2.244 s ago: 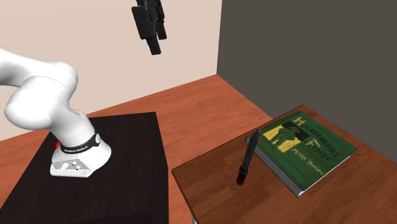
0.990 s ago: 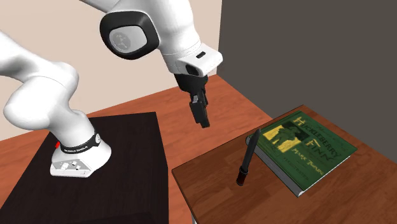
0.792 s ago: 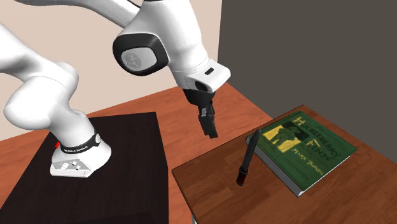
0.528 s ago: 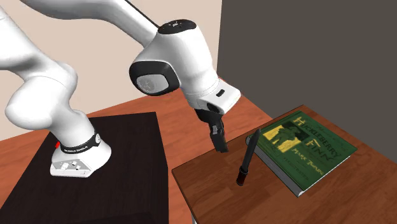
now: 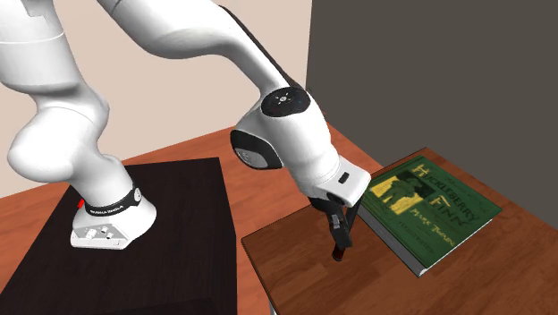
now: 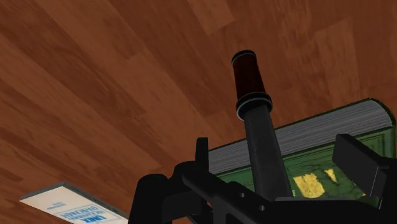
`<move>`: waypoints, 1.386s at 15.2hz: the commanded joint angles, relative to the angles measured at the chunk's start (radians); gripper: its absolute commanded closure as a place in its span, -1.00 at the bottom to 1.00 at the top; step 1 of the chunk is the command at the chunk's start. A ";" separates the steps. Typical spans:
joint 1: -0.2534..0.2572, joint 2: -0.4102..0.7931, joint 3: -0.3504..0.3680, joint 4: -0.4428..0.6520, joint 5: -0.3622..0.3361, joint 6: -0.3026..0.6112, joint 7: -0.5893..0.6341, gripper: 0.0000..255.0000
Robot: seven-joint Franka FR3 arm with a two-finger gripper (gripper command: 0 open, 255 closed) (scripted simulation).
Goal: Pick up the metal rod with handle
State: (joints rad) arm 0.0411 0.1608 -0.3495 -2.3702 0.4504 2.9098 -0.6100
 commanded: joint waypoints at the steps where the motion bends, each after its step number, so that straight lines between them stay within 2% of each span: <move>1: -0.029 0.048 0.038 0.027 0.081 0.024 -0.067 -1.00; 7: -0.110 0.130 0.143 0.045 0.227 0.089 -0.196 -1.00; 9: -0.111 0.129 0.144 0.044 0.226 0.089 -0.195 -1.00; 10: -0.109 0.128 0.141 0.045 0.222 0.087 -0.191 1.00; 19: -0.111 0.129 0.144 0.044 0.226 0.089 -0.195 1.00; 21: -0.083 0.104 0.109 0.038 0.183 0.069 -0.156 1.00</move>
State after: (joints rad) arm -0.0515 0.2735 -0.2280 -2.3305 0.6491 2.9859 -0.7801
